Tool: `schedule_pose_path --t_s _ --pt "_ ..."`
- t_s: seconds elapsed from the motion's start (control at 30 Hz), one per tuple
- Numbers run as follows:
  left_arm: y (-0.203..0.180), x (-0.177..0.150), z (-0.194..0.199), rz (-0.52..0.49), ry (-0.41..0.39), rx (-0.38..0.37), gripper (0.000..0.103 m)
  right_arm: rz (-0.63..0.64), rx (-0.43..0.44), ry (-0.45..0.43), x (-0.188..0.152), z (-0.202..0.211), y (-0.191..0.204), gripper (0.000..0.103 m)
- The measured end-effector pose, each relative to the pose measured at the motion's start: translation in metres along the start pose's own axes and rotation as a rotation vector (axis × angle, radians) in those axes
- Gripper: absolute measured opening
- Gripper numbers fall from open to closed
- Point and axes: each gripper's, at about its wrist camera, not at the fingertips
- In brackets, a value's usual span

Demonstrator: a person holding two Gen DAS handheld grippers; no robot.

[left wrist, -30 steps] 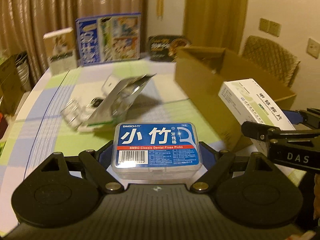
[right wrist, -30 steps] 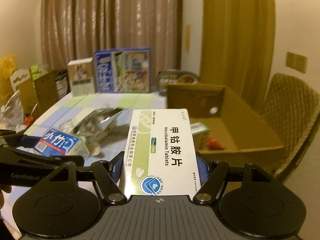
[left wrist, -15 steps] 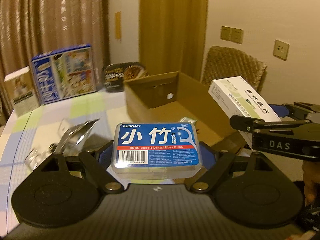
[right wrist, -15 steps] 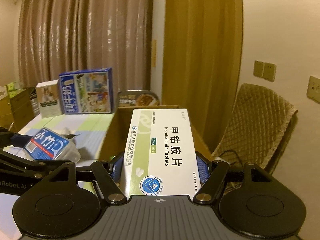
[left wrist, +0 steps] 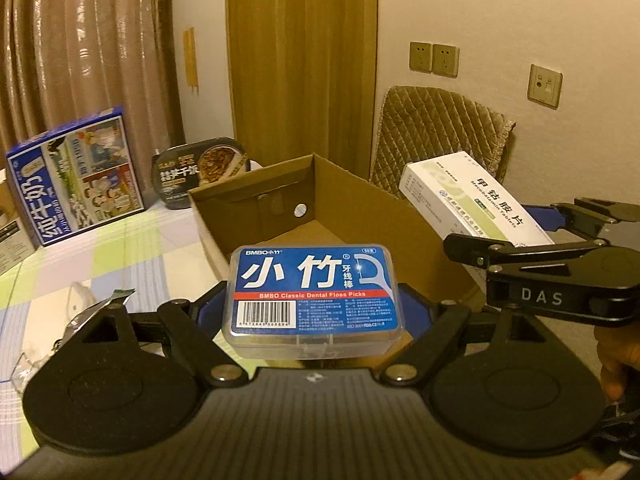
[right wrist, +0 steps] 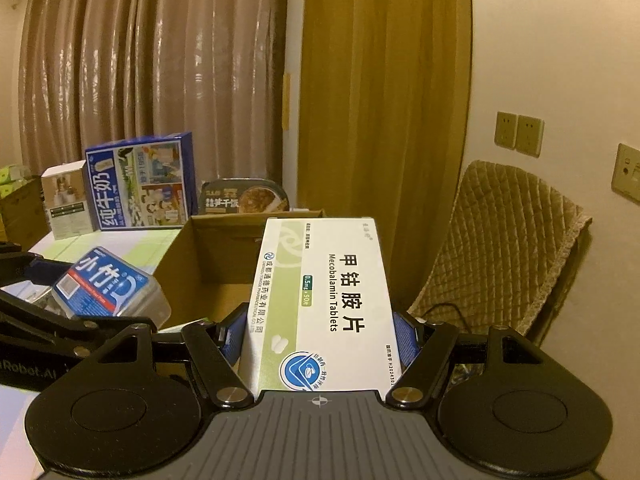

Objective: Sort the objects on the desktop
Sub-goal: 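Lift both held boxes and carry them toward the cardboard box, then open the left tool to drop the floss box in while the right drops the medicine box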

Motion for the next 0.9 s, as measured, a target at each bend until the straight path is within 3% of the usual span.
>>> schedule_pose_path --t_s 0.6,0.9 --pt "-0.003 0.028 -0.054 -0.049 0.034 -0.051 0.084 -0.029 -0.005 0.020 0.008 -0.031 -0.015 0.068" --pt "0.012 0.022 -0.050 -0.036 0.024 0.000 0.084 -0.025 0.013 0.026 0.007 -0.036 -0.008 0.068"
Point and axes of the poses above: each gripper's, at about its wrist camera, not at the fingertips, and z roughly against the way its jaws point, y to its left, x to its top, and after that the axes turned 13 degrees about y, right-handed
